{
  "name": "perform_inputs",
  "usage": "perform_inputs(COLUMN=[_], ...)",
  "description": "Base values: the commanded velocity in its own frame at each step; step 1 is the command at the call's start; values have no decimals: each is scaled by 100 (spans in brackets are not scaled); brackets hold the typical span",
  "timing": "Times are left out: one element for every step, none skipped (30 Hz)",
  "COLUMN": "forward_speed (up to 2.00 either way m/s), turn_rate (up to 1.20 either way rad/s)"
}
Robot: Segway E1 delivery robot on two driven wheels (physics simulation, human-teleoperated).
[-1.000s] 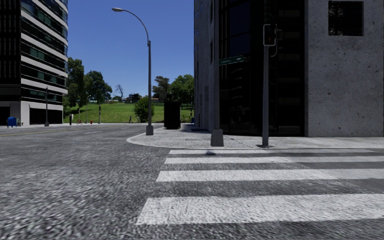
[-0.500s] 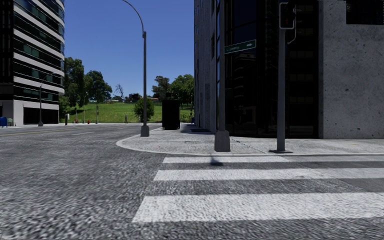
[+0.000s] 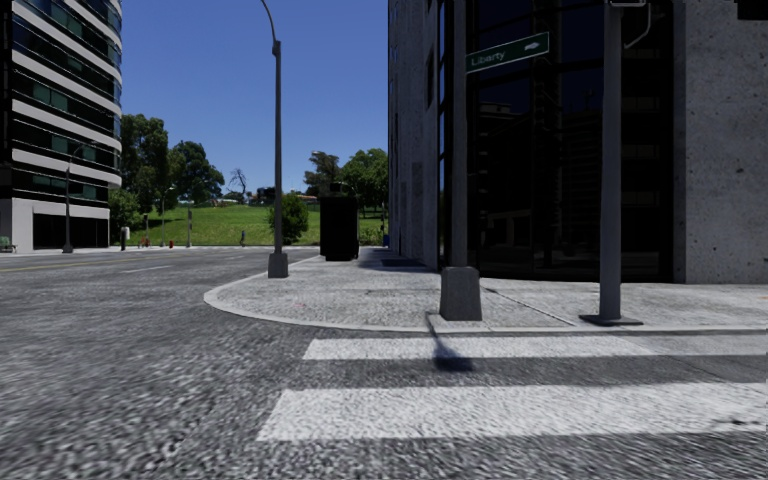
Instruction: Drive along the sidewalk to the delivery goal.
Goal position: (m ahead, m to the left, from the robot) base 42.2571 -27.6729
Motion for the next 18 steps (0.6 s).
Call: perform_inputs(forward_speed=[200, 200, 200, 200, 200, 200, 200, 200, 200, 200, 200, 200, 200, 200, 200, 200, 200, 200], turn_rate=[0, 0, 0, 0, 0, 0, 0, 0, 0, 0, 0, 0, 0, 0, 0, 0, 0, 0])
